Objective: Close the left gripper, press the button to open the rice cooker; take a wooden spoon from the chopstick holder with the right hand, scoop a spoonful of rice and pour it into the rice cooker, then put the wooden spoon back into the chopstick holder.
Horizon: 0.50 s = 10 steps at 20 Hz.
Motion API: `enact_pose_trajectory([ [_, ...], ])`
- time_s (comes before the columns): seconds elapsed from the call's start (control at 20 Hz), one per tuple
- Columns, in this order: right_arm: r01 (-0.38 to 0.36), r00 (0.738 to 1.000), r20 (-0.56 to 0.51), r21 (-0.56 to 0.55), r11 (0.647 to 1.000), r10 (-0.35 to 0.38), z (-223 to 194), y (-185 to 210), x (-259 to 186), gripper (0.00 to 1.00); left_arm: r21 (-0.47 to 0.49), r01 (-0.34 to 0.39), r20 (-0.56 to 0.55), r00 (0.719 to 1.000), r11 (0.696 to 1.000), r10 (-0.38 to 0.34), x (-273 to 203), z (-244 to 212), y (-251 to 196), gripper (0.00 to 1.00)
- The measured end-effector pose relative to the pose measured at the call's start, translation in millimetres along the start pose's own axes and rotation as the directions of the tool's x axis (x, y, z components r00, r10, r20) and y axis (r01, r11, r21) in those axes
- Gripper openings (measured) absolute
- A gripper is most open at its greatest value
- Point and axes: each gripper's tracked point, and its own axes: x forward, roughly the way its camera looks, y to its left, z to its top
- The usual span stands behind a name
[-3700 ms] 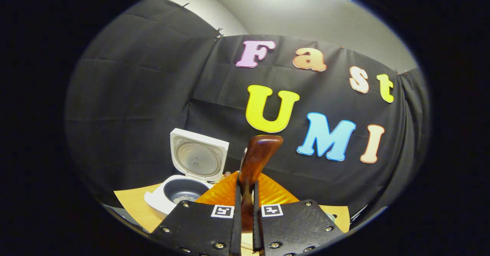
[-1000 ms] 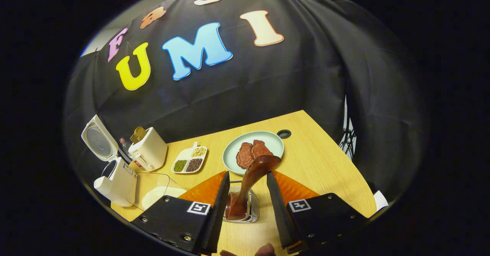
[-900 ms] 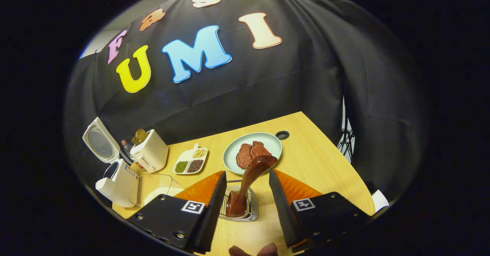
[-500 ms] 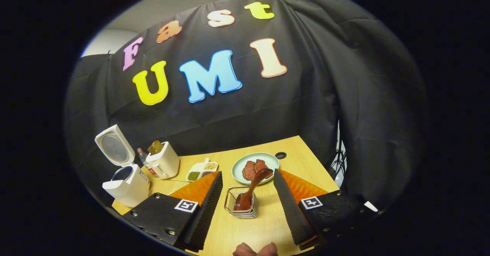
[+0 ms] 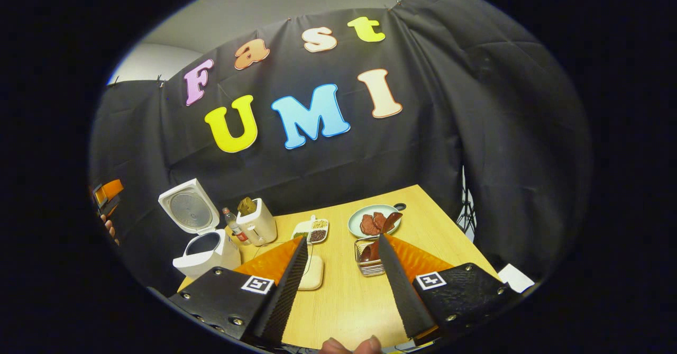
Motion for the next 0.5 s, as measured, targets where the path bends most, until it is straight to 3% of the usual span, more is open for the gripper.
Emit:
enact_pose_trajectory([
  [0.5, 0.045, 0.997, -0.064, -0.059, 0.997, -0.048, -53, 75, -78, 0.82, -0.024, -0.025, 0.072, 0.997, 0.999, 0.026, 186, 23, 69, 0.95],
])
